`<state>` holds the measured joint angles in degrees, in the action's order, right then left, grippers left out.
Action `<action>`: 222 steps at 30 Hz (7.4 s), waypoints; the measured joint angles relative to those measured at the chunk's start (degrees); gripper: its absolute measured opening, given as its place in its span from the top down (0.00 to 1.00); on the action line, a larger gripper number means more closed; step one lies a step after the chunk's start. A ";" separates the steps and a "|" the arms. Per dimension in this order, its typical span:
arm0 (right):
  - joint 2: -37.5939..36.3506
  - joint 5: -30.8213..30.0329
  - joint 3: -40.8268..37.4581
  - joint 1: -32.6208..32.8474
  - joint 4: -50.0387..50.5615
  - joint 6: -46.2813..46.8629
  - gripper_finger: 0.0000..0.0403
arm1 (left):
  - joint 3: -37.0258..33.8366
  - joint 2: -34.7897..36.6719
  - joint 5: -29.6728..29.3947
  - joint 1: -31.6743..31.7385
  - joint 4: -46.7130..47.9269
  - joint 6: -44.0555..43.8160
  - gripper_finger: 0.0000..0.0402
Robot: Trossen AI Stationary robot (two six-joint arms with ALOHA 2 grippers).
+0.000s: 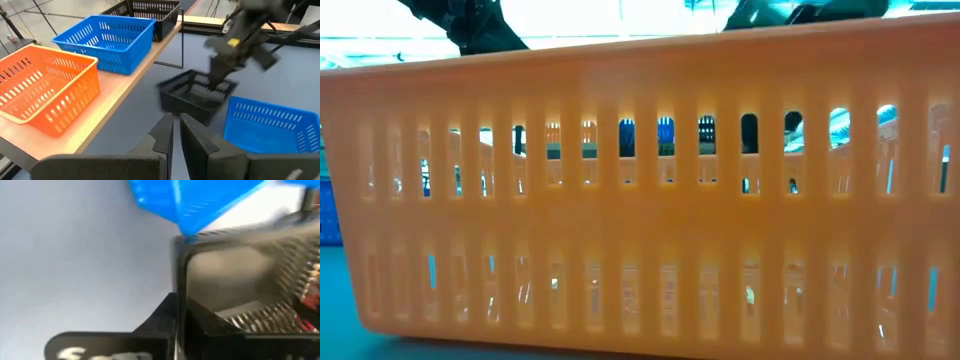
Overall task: Stack baskets on shelf by color
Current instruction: Stack the bottom black basket on top of the black basket on the shelf, then stack the bottom blue basket on top of the blue basket on the shelf
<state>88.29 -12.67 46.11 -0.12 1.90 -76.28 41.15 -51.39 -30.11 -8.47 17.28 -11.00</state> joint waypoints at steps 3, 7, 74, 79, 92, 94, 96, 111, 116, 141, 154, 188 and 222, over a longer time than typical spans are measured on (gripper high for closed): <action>-6.31 3.04 0.67 2.74 4.03 7.06 0.99 | 0.00 0.00 0.00 -0.02 0.69 -0.34 0.91; -14.88 13.05 3.01 4.59 9.20 19.65 0.99 | 0.00 0.00 0.00 -0.03 0.41 -1.01 0.91; 16.24 -2.46 72.52 -16.81 82.70 64.69 0.80 | -0.02 0.02 -0.02 1.58 -0.79 -1.12 0.91; 16.24 -2.29 72.52 -16.79 80.69 65.36 0.80 | -0.02 0.02 -0.02 1.58 -0.79 -1.20 0.91; 15.46 8.59 72.50 -11.66 74.83 70.48 0.80 | -0.02 0.02 -0.02 1.58 -0.62 -1.45 0.91; 15.48 8.45 72.45 -8.28 73.08 69.03 0.80 | -0.02 0.02 -0.02 1.58 -0.27 -1.56 0.91; 15.46 7.82 71.08 -4.66 70.26 68.72 0.80 | -0.03 0.02 0.00 1.56 0.39 -2.08 0.91; 14.93 19.92 39.68 11.64 28.22 88.26 0.71 | -0.04 0.02 3.67 -0.32 0.94 -0.33 0.91; 14.93 17.50 32.94 15.19 15.88 89.49 0.61 | -0.04 0.02 5.66 -0.43 1.00 -2.13 0.91; 14.89 2.30 16.80 23.49 2.99 101.92 0.64 | -0.04 0.02 4.37 -15.20 1.00 -8.40 0.91; 13.26 6.86 17.27 23.45 3.88 98.40 0.97 | -0.04 0.02 3.08 -15.45 0.15 -4.94 0.91; 1.05 -11.11 45.26 6.41 31.72 52.98 1.00 | -0.07 0.02 -0.23 -9.33 -10.14 10.78 0.91; 1.07 7.00 38.93 -20.37 32.17 44.25 0.99 | -0.07 0.02 -5.99 7.07 1.53 26.59 0.91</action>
<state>89.36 -5.67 85.04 -20.49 34.07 -32.03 41.08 -51.37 -36.10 -1.41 18.81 15.60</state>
